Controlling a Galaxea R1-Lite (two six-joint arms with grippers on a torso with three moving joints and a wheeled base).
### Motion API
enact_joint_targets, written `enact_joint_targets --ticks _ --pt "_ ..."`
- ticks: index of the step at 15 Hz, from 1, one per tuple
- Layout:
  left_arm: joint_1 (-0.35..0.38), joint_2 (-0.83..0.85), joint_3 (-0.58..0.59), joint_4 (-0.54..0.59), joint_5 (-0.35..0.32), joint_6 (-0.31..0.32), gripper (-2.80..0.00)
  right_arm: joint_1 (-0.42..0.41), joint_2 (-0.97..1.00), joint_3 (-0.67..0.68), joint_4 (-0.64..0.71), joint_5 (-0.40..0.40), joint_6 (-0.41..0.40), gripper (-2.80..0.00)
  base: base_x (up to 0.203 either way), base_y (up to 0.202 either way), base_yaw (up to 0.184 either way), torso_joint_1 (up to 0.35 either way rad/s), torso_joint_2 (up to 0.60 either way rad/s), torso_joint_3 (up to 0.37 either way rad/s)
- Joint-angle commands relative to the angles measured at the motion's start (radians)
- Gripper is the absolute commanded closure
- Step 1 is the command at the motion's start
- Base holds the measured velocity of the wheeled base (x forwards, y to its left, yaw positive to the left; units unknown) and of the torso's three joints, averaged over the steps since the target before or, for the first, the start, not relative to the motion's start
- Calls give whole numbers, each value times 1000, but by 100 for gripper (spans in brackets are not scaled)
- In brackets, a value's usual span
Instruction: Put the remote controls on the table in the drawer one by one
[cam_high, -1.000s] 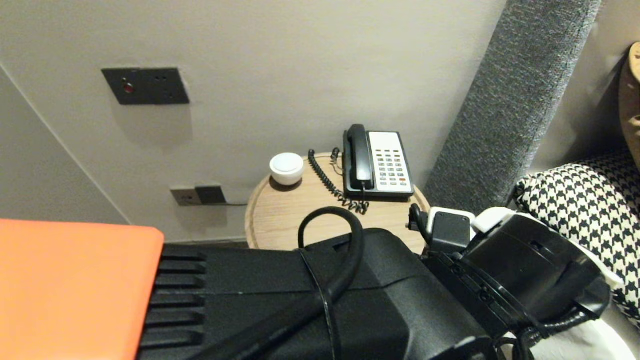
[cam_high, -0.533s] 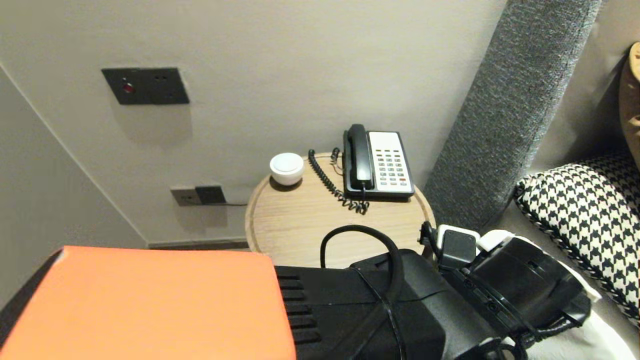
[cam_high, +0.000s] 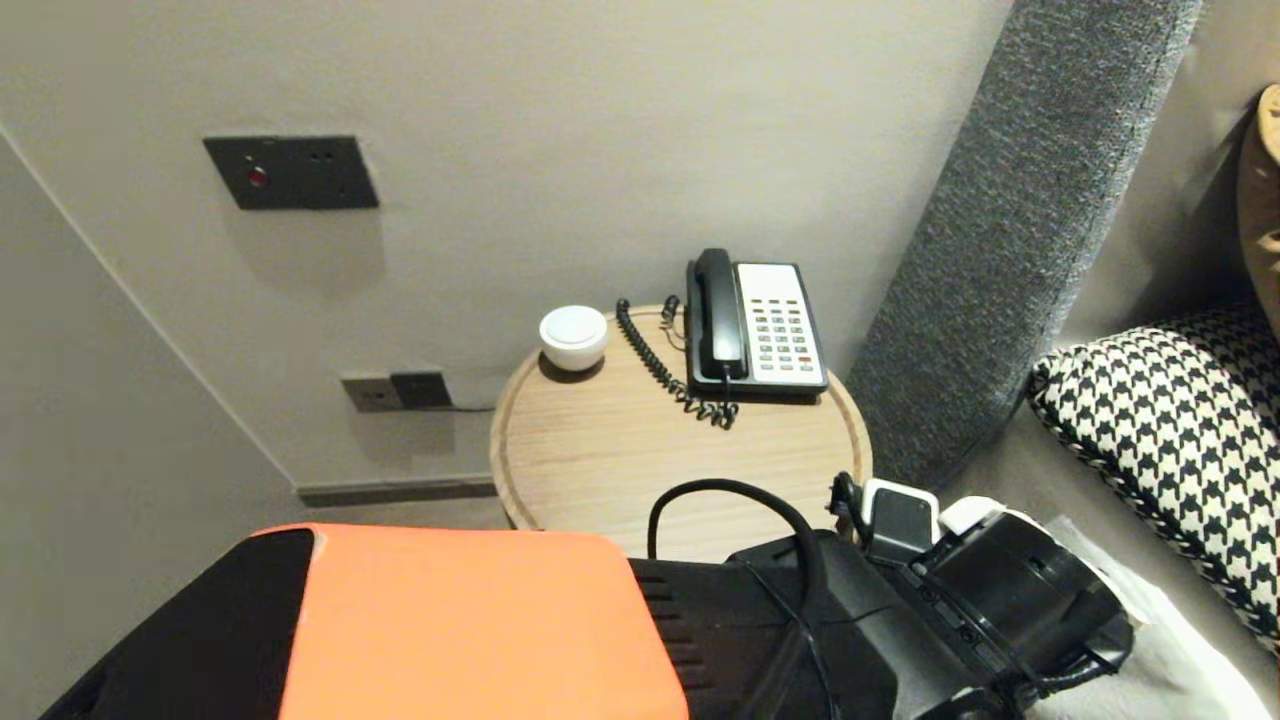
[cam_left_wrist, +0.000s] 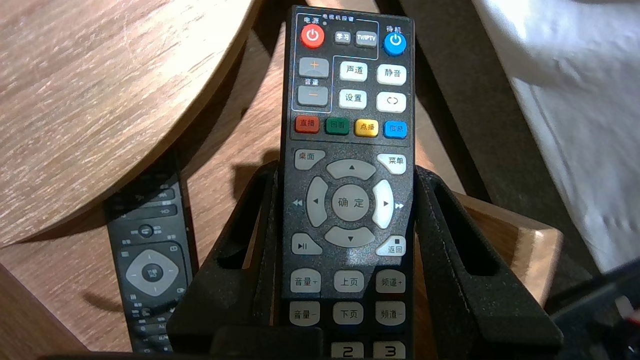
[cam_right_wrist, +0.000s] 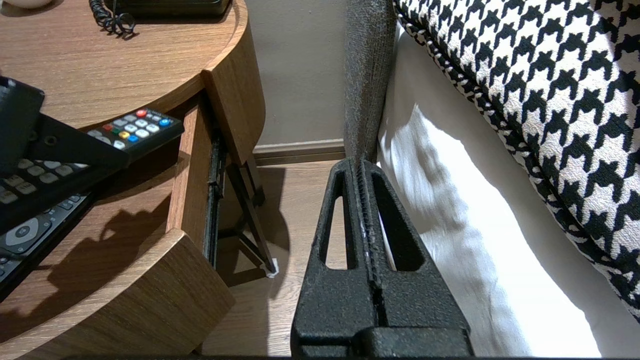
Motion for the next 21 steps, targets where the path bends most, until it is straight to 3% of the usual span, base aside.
enact_joint_targets --ticks 1,21 --pt "0 6 3 0 4 -4 0 -1 1 40 -1 0 0 0 0 0 0 0 0 0" --pt "0 11 103 -46 100 -68 0 1 1 40 -1 0 0 0 0 0 0 0 0 0"
